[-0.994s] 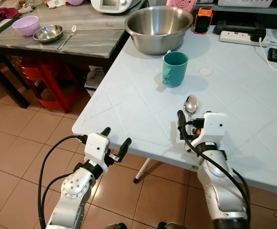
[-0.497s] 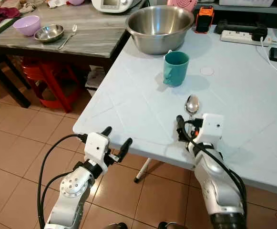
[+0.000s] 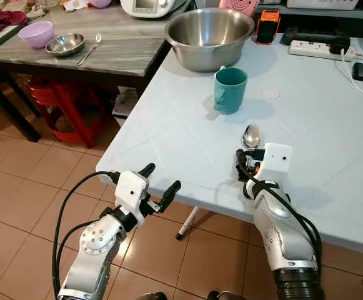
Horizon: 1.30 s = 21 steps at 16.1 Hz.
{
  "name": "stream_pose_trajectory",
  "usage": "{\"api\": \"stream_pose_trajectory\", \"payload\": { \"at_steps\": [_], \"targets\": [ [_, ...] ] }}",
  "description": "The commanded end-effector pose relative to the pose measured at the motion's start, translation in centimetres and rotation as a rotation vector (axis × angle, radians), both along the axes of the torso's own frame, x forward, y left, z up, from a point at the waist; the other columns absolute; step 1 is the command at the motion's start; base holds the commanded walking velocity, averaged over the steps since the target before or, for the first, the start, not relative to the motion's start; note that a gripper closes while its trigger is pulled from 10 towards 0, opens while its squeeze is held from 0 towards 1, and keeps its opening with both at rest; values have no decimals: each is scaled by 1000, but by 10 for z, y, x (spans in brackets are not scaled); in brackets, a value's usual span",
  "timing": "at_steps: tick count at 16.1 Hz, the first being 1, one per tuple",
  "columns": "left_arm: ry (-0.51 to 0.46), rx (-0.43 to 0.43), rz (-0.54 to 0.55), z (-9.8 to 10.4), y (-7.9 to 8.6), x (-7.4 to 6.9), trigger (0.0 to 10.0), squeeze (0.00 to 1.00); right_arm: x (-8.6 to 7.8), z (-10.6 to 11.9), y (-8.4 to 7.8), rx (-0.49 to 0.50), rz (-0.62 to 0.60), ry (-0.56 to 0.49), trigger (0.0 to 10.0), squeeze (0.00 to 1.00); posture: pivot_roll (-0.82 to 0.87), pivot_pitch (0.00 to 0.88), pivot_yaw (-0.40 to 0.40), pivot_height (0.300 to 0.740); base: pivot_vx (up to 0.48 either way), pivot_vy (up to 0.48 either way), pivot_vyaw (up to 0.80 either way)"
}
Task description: Setting the table
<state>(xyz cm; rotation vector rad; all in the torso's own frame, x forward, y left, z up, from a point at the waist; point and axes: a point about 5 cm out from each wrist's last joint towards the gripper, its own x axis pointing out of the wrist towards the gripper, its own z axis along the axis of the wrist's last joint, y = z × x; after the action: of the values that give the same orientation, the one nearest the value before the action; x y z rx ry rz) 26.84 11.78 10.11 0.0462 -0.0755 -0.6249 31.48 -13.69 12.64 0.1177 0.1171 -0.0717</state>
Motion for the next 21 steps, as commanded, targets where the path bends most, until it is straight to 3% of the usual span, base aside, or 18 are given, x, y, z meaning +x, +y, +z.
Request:
{"api": "stream_pose_trajectory", "payload": {
  "at_steps": [1,6,10,14,21],
  "targets": [
    [-19,-6,-9,5,0,-1,10000,0,-1,-12,6,19,16,70,0,0,-104,165,97,740,0,0,0],
    [-18,-9,-40,6,-4,-3,10000,0,4,-10,4,-38,26,95,0,0,-105,170,98,740,0,0,0],
    [-15,-16,-49,7,-8,-3,10000,0,10,-10,6,-57,52,119,706,0,-107,174,98,740,0,0,0],
    [-11,-18,-54,6,-9,-4,10000,0,11,-13,8,-75,68,144,39,0,-104,172,93,740,0,0,0],
    [-13,-15,-55,7,-10,-4,10000,0,7,-24,6,-77,63,190,0,0,-106,167,90,740,0,0,0]
  ]
}}
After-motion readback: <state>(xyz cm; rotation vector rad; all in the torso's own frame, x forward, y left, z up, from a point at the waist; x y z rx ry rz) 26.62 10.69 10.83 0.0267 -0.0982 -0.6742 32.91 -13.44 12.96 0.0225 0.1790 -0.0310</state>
